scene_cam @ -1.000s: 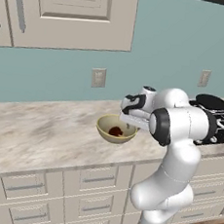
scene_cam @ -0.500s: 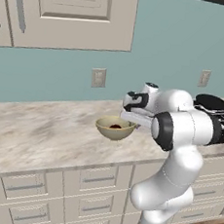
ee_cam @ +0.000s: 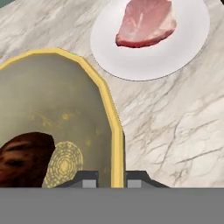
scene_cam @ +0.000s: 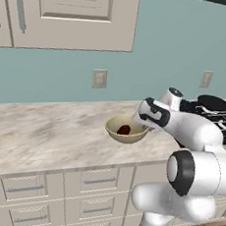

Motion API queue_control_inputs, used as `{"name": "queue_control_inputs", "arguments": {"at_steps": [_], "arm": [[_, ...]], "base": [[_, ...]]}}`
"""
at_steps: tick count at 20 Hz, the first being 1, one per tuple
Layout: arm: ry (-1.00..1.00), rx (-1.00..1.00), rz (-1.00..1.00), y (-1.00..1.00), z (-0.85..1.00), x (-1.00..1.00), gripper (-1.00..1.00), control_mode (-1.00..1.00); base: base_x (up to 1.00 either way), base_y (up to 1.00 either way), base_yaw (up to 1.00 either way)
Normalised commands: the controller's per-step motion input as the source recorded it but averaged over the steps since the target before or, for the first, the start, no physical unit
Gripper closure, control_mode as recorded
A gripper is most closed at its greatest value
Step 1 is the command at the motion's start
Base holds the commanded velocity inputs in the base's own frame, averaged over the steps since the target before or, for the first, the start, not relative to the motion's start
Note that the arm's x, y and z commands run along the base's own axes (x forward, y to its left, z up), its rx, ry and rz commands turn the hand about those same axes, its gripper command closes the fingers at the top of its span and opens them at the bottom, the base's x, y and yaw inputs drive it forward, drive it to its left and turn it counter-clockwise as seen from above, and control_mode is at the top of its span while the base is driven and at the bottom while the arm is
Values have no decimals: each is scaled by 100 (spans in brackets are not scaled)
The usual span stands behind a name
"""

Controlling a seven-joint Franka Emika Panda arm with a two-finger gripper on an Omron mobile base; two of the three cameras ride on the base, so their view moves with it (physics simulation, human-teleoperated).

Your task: Place one of the steaks on the plate and the other in the bowl. Then place the bowl in the fridge.

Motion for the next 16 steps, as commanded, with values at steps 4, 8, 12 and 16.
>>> {"name": "queue_control_inputs", "arguments": {"at_steps": [4,8,12,16], "arm": [[-46,11,0,-70,91,-27,100,-100],[7,8,-3,-52,95,0,100,-100],[19,4,-8,-60,43,0,100,-100],[3,6,0,-29,1,0,100,-100]], "base": [[0,0,0],[0,0,0],[0,0,0],[0,0,0]]}}
